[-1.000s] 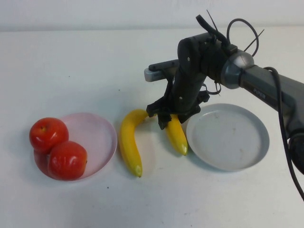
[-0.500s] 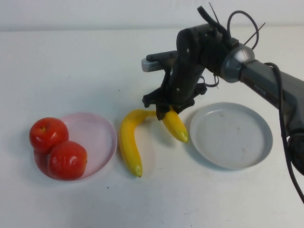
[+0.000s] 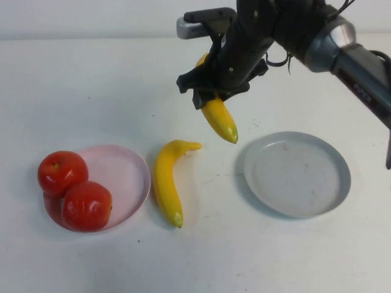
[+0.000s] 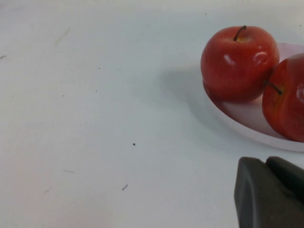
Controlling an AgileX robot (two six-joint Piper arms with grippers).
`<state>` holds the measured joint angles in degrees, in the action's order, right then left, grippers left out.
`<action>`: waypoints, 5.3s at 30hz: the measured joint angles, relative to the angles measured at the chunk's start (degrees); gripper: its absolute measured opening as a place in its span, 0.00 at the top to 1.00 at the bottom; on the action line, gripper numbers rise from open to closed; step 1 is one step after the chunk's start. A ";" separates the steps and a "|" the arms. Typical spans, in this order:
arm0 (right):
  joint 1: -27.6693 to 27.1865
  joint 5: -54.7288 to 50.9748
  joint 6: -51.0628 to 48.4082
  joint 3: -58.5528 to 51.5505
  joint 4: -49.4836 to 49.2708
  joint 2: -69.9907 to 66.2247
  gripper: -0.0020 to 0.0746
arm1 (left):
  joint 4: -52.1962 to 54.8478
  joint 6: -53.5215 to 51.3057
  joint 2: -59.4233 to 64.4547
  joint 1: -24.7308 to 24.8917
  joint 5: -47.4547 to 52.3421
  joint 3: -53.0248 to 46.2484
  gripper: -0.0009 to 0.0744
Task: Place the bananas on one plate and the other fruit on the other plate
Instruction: Put another type of fruit in the right plate
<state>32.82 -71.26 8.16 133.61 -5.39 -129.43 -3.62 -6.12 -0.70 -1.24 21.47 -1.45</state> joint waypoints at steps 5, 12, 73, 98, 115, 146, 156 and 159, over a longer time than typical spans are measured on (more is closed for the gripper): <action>-1.78 0.00 -0.63 -7.33 2.51 8.43 0.57 | 0.00 0.00 0.00 0.00 0.00 0.00 0.98; -8.93 0.00 0.97 -28.21 4.92 20.84 0.57 | 0.00 0.00 0.00 0.00 0.00 0.00 0.98; 8.84 0.64 -8.16 -8.22 -8.15 -4.32 0.34 | 0.00 0.00 0.00 0.00 0.00 0.00 0.98; 10.65 0.64 -8.16 -8.02 1.34 -6.34 0.40 | 0.00 0.00 0.00 0.00 0.00 0.00 0.98; 10.65 0.64 -3.70 -7.80 1.92 -8.02 0.57 | 0.00 0.00 0.00 0.00 0.00 0.00 0.98; -5.14 0.15 5.23 -32.63 2.13 17.87 0.57 | 0.00 0.00 0.00 0.00 0.00 0.00 0.98; -5.14 0.64 5.35 -32.71 2.04 10.33 0.57 | 0.00 0.00 0.00 0.00 0.00 0.00 0.98; -5.14 0.67 5.45 -32.77 2.04 9.51 0.57 | 0.00 0.00 0.00 0.00 0.00 0.00 0.98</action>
<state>27.68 -70.59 13.61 100.84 -3.36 -119.92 -3.62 -6.12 -0.70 -1.24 21.47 -1.45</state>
